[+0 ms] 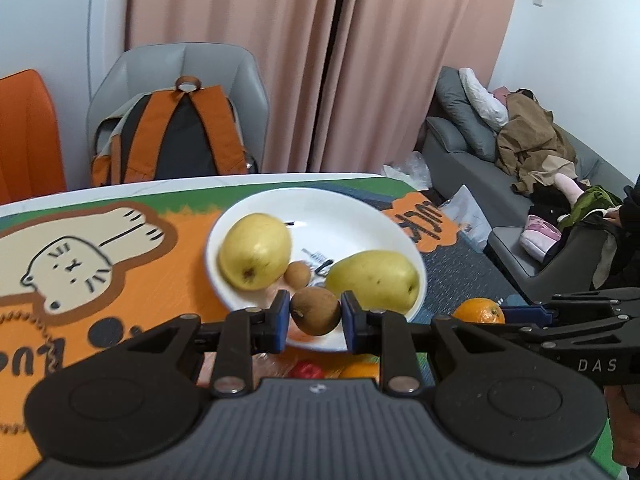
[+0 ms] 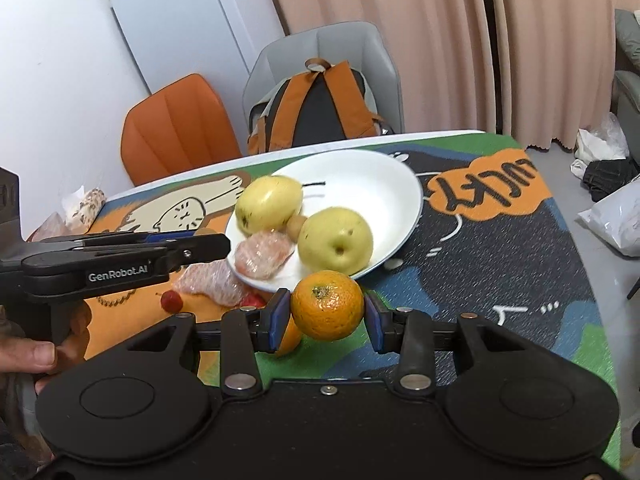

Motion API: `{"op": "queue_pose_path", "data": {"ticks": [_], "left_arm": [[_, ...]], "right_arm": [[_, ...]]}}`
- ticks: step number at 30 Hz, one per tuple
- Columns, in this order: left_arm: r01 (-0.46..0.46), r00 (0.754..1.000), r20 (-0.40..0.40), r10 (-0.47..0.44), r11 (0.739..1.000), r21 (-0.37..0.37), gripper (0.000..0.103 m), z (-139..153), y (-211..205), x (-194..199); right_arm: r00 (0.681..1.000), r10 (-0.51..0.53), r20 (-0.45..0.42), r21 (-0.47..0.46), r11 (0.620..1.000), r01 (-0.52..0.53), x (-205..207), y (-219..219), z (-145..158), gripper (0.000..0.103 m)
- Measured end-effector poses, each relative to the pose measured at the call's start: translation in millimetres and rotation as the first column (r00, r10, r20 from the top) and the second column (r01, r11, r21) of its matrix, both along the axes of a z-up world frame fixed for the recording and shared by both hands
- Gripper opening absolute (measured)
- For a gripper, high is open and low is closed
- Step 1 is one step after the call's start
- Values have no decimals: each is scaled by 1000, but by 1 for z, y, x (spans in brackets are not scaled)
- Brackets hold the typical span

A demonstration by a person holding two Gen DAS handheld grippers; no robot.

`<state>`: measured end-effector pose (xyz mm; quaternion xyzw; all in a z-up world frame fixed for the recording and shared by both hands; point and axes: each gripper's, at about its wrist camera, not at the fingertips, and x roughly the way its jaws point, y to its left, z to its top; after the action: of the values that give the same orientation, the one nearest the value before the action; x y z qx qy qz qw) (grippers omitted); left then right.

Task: Organize fruits
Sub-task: 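Close left gripper on the kiwi while right gripper closes on the mandarin orange, then carry kiwi and mandarin onto the white plate and open both grippers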

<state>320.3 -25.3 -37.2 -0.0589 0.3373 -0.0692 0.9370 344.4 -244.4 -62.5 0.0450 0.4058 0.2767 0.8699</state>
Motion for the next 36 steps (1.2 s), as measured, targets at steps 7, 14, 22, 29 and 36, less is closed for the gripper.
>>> {"op": "queue_pose_path", "data": {"ticks": [7,14,22,29,36], "left_arm": [[12,1000,-28,-13,1000,-12,25,-10,-11,23],[3,998,-60,-3,1000,12,33,-20,-15,36],[-39,998,-49,40,999,13,37,-8,-1,28],[-102,994,-45,103,994,27,52,-3,20,16],[-167,984,-55,168,986,24,59,-4,46,3]], "right_arm": [[1000,-24,10,1,1000,23,11,-10,5,38],[999,-38,12,4,999,38,22,-17,4,38],[999,-49,9,14,999,49,39,-19,2,38],[999,-48,21,2,999,48,58,-12,5,38],[998,-58,28,-12,998,59,78,-3,6,38]]}}
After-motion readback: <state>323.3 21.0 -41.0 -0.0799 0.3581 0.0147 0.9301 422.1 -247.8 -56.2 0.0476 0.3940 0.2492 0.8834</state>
